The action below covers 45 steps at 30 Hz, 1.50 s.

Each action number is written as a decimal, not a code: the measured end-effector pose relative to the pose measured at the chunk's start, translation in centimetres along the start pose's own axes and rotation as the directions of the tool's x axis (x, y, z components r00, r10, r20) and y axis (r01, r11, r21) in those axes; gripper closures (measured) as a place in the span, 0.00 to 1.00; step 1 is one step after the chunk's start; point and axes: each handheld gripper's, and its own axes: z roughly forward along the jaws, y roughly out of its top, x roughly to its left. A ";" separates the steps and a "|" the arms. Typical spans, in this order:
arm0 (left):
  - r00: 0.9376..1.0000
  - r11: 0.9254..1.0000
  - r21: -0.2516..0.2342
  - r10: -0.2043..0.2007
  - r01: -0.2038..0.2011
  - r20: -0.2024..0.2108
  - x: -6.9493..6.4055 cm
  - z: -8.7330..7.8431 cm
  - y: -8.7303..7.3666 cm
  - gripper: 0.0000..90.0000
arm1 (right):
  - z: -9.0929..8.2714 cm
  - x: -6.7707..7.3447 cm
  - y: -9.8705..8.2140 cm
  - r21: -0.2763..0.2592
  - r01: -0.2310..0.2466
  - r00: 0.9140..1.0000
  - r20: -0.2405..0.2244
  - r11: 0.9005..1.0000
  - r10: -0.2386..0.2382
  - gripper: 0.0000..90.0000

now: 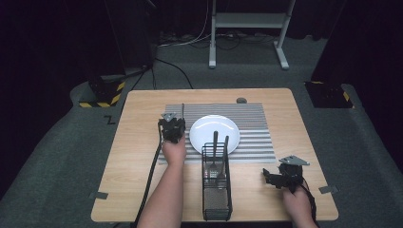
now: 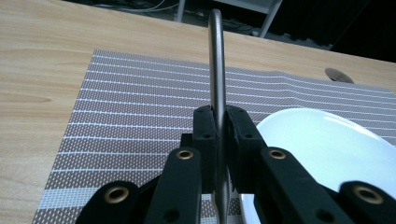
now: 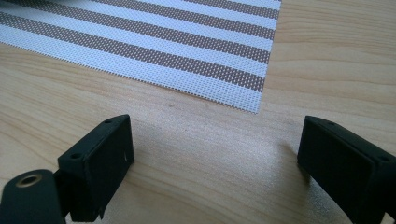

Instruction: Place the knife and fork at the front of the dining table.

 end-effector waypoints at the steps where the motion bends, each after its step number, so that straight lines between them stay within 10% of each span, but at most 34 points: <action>1: 1.000 1.000 0.004 -0.002 0.002 -0.002 0.1 0.1 0.0 0.92 | 0.0 0.0 0.0 0.000 0.000 1.000 0.000 1.000 0.000 0.11; 31: 0.999 0.988 0.150 -0.033 0.038 -0.037 0.7 1.7 0.1 0.92 | -0.1 0.0 -0.1 0.000 0.003 1.000 -0.002 1.000 -0.003 0.12; 45: 0.999 0.992 0.123 -0.024 0.030 -0.049 0.9 1.6 0.3 0.82 | -0.1 0.0 -0.1 -0.001 0.003 1.000 -0.005 1.000 -0.003 0.12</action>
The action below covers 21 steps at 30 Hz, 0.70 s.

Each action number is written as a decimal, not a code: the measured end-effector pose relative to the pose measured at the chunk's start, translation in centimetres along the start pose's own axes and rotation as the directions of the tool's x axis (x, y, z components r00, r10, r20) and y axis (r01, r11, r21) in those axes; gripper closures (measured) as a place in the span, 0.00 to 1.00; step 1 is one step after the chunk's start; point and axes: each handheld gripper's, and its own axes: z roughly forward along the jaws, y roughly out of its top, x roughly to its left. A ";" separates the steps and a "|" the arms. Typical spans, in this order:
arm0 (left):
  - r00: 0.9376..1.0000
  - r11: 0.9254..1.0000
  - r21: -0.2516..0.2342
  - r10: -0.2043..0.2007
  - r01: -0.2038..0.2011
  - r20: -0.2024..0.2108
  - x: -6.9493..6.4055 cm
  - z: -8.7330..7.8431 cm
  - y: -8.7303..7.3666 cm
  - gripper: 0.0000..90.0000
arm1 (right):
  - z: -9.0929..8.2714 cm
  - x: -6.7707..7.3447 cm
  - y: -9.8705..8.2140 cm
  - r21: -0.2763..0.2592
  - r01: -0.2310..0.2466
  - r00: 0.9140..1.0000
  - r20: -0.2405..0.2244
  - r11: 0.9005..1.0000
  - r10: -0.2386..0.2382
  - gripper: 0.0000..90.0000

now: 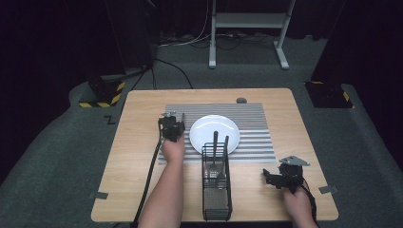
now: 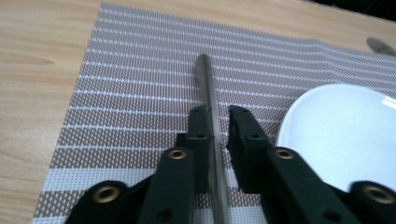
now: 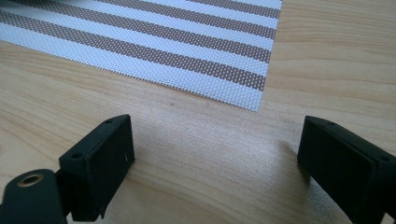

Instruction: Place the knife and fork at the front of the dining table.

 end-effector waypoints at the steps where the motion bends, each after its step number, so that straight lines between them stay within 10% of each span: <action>1: 1.000 1.000 -0.004 0.001 -0.001 0.002 0.0 -0.1 0.1 0.81 | 0.0 0.0 0.0 0.000 0.000 1.000 0.000 1.000 0.000 0.12; 12: 0.997 0.996 -0.028 0.079 -0.080 -0.019 0.0 -1.8 -0.4 0.68 | 0.0 0.0 0.0 0.001 0.002 1.000 0.001 1.000 -0.002 0.12; 21: 0.982 0.984 -0.019 0.177 -0.179 -0.066 -0.1 -4.1 -2.4 0.54 | 0.0 0.0 0.0 0.001 0.002 1.000 0.002 1.000 -0.002 0.12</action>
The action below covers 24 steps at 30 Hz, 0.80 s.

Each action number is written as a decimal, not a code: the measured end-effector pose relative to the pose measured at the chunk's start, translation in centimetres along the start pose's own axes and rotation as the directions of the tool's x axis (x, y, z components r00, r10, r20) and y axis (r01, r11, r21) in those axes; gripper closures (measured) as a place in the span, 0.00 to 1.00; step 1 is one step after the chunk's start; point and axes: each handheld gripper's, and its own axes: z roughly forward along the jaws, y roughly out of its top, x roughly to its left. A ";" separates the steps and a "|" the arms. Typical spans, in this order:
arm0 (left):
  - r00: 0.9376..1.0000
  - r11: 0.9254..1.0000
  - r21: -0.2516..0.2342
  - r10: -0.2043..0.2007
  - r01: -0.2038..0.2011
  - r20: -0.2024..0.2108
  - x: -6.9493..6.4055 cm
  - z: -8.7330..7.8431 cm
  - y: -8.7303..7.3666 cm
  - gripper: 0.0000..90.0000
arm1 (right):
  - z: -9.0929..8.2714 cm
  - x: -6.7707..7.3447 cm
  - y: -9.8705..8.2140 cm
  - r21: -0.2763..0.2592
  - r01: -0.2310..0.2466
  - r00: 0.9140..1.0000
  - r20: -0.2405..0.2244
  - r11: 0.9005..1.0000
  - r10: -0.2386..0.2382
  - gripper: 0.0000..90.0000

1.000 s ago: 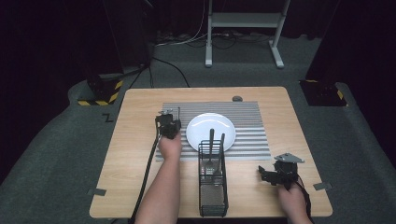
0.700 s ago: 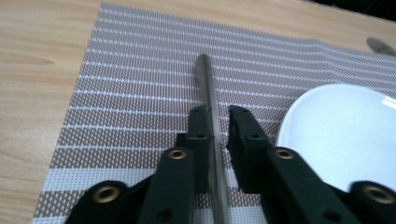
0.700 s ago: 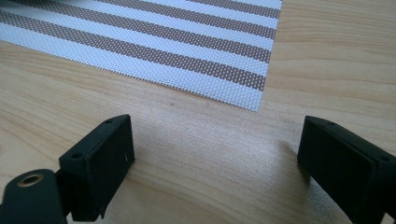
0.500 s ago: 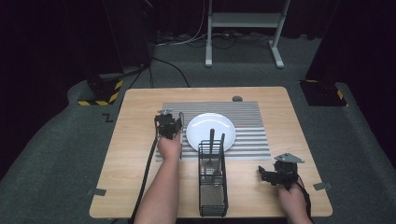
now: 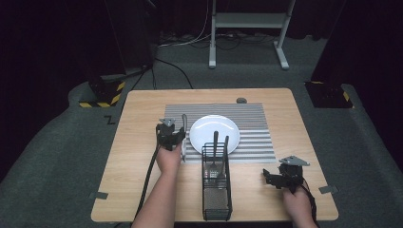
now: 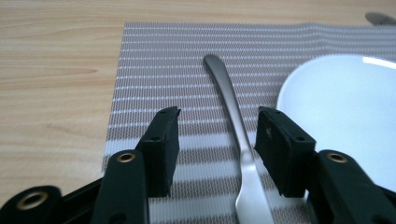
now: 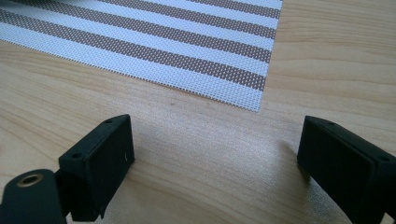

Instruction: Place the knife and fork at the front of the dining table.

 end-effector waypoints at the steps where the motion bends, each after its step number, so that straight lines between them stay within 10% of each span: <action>1: 1.000 1.000 0.001 0.009 -0.009 0.002 0.0 -0.3 -0.3 0.54 | 0.0 0.0 0.0 0.000 0.000 1.000 0.000 1.000 0.000 0.12; 14: 0.996 0.996 0.010 0.087 -0.088 0.015 -1.1 -4.2 -4.5 0.45 | 0.0 0.0 0.0 0.001 0.001 1.000 -0.001 1.000 -0.001 0.11; 24: 0.980 0.980 0.038 0.197 -0.196 0.000 1.6 -7.8 -8.0 0.30 | 0.0 0.0 0.0 0.000 0.001 1.000 0.000 1.000 -0.001 0.11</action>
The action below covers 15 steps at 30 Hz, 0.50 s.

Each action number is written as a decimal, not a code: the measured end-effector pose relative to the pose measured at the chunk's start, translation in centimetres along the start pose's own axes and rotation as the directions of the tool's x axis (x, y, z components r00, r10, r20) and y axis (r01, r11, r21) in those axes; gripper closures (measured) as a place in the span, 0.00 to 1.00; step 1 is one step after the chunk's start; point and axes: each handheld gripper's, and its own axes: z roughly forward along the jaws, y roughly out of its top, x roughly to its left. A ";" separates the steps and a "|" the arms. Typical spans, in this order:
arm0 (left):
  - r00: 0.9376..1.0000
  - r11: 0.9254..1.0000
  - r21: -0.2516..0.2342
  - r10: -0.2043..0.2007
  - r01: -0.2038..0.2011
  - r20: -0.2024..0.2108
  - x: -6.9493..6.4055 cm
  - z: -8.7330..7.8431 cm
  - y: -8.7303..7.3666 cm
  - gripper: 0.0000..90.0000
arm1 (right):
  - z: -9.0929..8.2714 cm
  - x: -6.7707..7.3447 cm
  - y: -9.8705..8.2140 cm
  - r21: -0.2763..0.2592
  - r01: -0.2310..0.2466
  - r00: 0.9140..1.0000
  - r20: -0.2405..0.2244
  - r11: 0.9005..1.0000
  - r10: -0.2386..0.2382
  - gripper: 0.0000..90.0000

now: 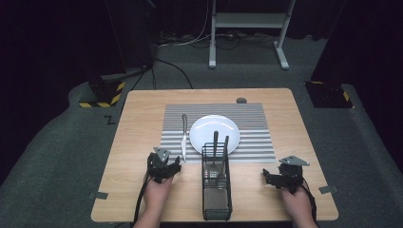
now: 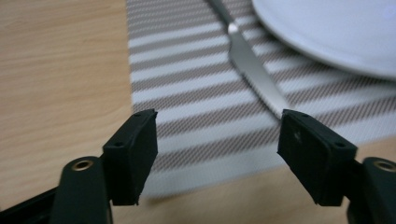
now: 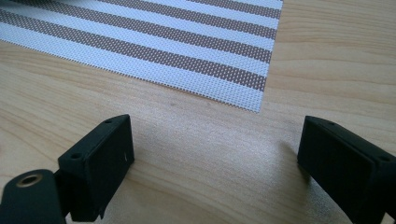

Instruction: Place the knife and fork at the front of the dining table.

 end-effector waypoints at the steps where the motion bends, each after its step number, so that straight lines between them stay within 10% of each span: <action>1: 1.000 1.000 0.005 0.017 -0.017 -0.011 0.5 -0.4 -0.5 0.29 | 0.0 0.0 0.0 0.001 -0.002 1.000 0.000 1.000 0.002 0.11; 15: 0.998 0.994 0.081 -0.068 0.069 -0.013 5.6 -3.3 -4.9 0.10 | -0.1 0.1 -0.1 -0.004 0.004 1.000 0.001 1.000 -0.004 0.13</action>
